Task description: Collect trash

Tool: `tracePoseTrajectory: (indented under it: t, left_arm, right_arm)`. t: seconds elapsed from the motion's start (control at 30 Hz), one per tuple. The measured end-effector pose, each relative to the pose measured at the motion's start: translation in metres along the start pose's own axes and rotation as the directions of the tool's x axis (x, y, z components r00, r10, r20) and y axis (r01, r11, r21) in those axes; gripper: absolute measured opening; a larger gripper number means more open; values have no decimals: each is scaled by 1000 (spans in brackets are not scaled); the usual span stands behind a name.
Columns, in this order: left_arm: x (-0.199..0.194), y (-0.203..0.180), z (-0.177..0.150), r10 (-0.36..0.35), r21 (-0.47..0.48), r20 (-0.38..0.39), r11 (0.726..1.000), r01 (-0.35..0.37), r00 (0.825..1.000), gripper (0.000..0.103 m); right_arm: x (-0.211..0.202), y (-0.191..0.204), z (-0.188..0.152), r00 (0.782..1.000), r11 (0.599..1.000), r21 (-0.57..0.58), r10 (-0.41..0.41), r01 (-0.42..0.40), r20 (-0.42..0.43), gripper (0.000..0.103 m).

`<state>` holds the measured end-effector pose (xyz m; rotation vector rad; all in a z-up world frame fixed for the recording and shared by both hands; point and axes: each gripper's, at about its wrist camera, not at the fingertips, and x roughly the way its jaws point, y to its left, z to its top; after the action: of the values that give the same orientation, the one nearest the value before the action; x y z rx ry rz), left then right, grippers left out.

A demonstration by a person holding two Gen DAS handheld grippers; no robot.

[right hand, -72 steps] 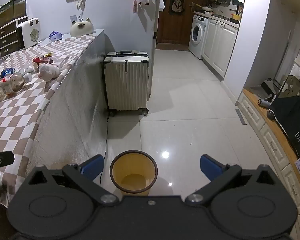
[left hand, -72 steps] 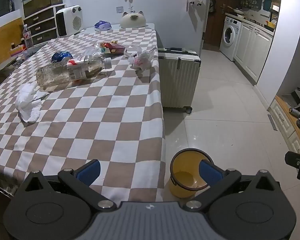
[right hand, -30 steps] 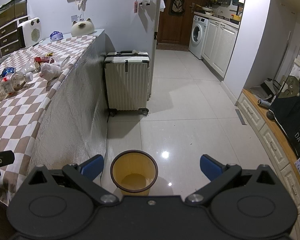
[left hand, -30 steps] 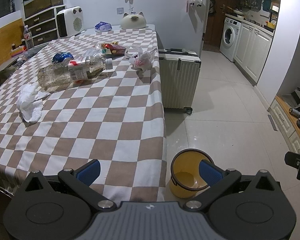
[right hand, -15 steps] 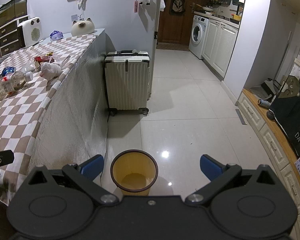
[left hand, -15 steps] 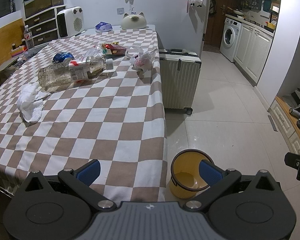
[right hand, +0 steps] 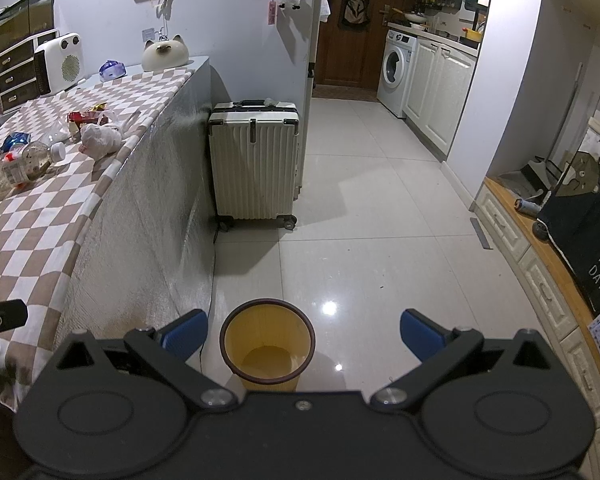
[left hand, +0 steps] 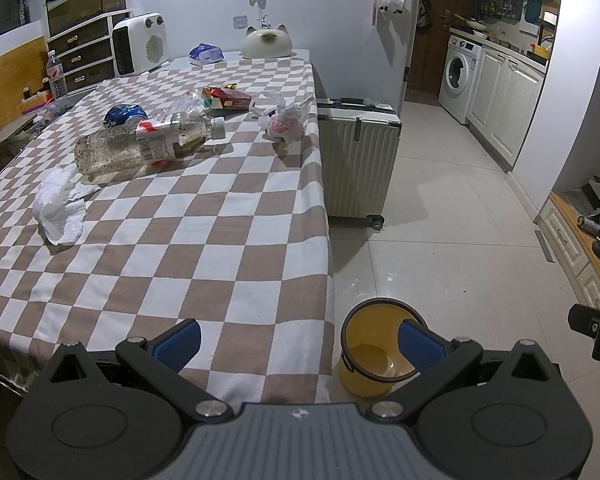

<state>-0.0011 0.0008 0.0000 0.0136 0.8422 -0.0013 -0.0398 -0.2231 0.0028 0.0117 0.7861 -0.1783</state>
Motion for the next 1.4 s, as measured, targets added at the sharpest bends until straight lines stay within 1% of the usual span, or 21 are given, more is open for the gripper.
tracePoseTrajectory:
  t: [0.63,0.83,0.9,0.93,1.03,1.17,1.4]
  left_arm:
    - [0,0,0,-1,-1,0,1000,1,1000,103]
    - [-1,0,0,-3,-3,-1,1000,3,1000,103]
    - [-1,0,-1,-1,-3,2,1000,1,1000,103]
    - [0,0,-2,2,-4,4,1000,-2,1000,103]
    - [1,4,1,21,-15,20,1000,-21,1000,103]
    - [-2,15,8,68,-41,67,997,-65,995,103]
    - [-8,48,24,162,-109,148,983,-147,976,103]
  right_arm:
    - [-1,-1,0,1000,1000,0,-2,2,-1,103]
    - [-2,7,-1,1000,1000,0,-7,7,-1,103]
    - [-2,6,-1,1000,1000,3,-6,6,1,103]
    - [-3,-4,-6,1000,1000,4,-7,7,3,103]
    - [-3,-10,-5,1000,1000,9,-8,8,17,103]
    - [-3,-9,1,999,1000,13,-17,17,45,103]
    - [2,0,12,991,1000,-11,-3,4,130,103]
